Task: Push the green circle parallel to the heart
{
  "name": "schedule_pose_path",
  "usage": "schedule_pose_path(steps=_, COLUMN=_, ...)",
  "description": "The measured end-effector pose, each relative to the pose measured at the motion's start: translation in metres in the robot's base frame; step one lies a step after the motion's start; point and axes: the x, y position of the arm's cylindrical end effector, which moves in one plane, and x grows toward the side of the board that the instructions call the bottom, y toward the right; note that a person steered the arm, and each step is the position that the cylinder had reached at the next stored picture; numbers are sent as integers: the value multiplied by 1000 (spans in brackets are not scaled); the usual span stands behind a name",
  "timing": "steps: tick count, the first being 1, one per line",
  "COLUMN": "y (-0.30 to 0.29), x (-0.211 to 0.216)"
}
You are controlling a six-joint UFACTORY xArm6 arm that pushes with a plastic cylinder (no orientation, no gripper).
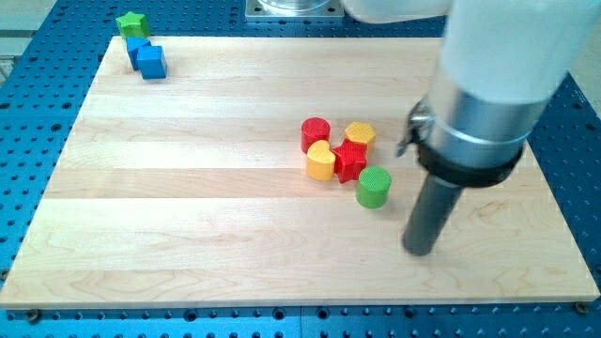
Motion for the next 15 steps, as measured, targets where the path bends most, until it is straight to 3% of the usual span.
schedule_pose_path(steps=1, y=17, x=-31)
schedule_pose_path(steps=2, y=-16, x=-39)
schedule_pose_path(steps=5, y=-167, x=-60)
schedule_pose_path(steps=6, y=-166, x=-23)
schedule_pose_path(steps=7, y=-123, x=-18)
schedule_pose_path(steps=10, y=-43, x=-26)
schedule_pose_path(steps=11, y=-39, x=-49)
schedule_pose_path(steps=12, y=-80, x=-66)
schedule_pose_path(steps=14, y=-221, x=-90)
schedule_pose_path(steps=15, y=-248, x=-129)
